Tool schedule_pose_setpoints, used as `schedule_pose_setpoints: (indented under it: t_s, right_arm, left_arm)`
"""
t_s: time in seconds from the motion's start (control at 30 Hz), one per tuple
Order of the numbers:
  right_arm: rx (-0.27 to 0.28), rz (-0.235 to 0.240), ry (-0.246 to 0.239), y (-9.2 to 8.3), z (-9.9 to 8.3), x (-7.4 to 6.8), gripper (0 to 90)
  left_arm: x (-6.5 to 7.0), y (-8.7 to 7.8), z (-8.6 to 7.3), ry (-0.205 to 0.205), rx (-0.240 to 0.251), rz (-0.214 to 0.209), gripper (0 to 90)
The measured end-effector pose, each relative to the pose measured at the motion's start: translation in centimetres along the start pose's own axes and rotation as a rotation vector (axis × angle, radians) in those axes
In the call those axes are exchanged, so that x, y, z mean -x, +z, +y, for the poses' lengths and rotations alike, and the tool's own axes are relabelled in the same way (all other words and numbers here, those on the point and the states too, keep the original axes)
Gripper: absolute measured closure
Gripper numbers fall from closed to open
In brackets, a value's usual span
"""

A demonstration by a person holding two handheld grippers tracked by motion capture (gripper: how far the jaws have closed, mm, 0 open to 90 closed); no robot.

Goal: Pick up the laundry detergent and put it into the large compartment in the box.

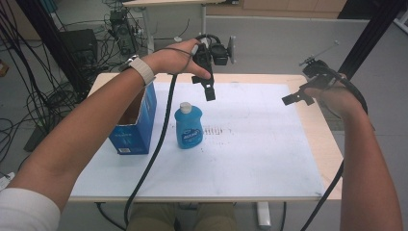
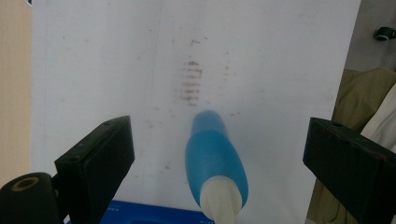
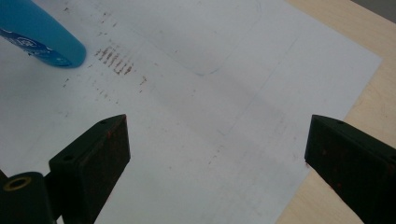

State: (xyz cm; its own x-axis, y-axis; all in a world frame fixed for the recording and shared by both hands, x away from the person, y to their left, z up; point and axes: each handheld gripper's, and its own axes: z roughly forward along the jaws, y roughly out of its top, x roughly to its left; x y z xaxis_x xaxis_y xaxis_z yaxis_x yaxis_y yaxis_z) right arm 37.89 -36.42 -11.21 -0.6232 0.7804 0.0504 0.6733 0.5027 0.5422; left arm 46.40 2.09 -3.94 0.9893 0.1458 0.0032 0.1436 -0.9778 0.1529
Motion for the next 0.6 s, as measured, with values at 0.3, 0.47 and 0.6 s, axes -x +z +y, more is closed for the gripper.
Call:
schedule_pose_setpoints:
  t_s: [0.3, 0.47, 0.6]
  right_arm:
    - [-0.003, 0.001, 0.002, 0.04, -0.04, 0.28, 6.5]
    - [0.001, 0.001, 0.0, 0.1, 0.02, 0.08, 6.5]
    - [0.0, 0.006, -0.003, 0.32, 0.11, -0.15, 6.6]
  left_arm:
    - [0.03, -0.11, -0.18, -0.017, -0.001, 0.001, 8.4]
    - [0.31, -0.29, -0.36, -0.025, 0.001, 0.004, 8.3]
    - [0.4, -0.3, -0.5, -0.037, 0.001, 0.007, 8.2]
